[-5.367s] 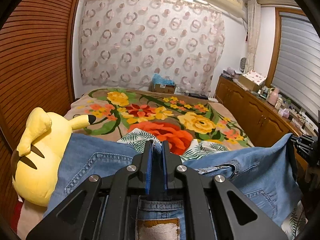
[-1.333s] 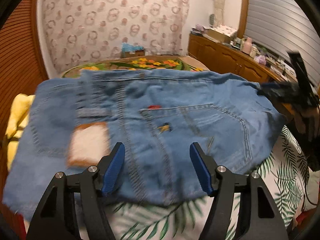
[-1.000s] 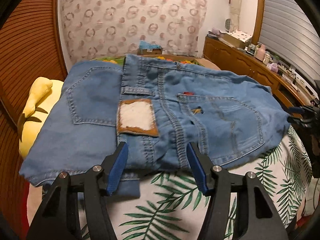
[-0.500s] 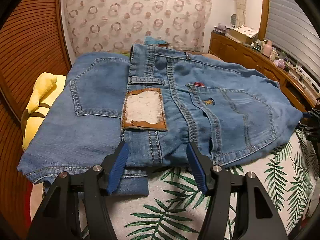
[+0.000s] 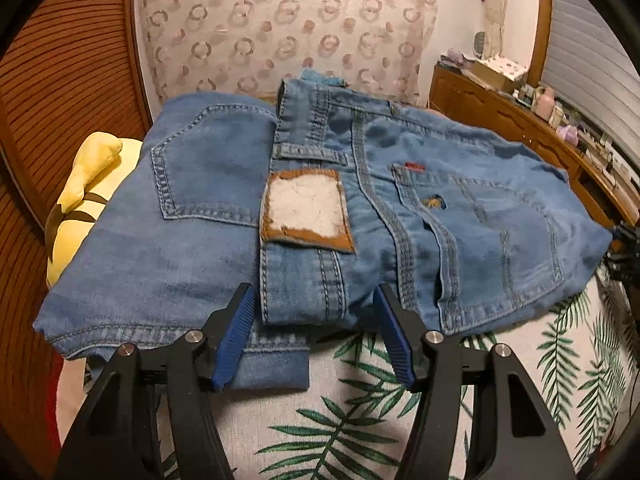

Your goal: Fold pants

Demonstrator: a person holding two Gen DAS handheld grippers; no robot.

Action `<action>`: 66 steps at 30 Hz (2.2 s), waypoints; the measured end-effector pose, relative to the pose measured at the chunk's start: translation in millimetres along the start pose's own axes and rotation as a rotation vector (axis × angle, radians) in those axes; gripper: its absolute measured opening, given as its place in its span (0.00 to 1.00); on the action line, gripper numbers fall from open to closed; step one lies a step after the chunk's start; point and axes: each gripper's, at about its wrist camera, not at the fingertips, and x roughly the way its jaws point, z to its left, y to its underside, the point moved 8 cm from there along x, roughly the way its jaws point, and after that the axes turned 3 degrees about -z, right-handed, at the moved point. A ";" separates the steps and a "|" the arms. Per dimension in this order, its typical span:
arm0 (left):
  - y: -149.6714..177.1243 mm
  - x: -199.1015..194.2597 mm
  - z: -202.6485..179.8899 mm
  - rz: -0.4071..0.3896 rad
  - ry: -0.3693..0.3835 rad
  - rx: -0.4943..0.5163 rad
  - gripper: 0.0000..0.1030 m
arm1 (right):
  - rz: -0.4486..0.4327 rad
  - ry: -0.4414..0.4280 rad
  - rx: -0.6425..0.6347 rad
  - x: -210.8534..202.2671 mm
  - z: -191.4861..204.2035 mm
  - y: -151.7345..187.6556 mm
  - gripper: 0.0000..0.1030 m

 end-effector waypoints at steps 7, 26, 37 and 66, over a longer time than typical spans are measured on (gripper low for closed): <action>-3.9 2.0 3.8 -0.006 0.002 -0.007 0.40 | -0.009 -0.061 -0.041 -7.5 9.4 1.5 0.30; -41.4 -64.5 -23.2 -0.185 0.042 0.069 0.07 | -0.103 0.016 -0.024 -39.4 15.7 -15.1 0.03; -44.9 -128.2 -24.6 -0.294 0.068 0.060 0.07 | -0.191 0.051 -0.010 -95.5 40.2 -13.1 0.02; 57.1 -140.2 -10.4 -0.162 0.103 -0.009 0.53 | -0.116 -0.055 0.057 -138.8 63.2 78.1 0.03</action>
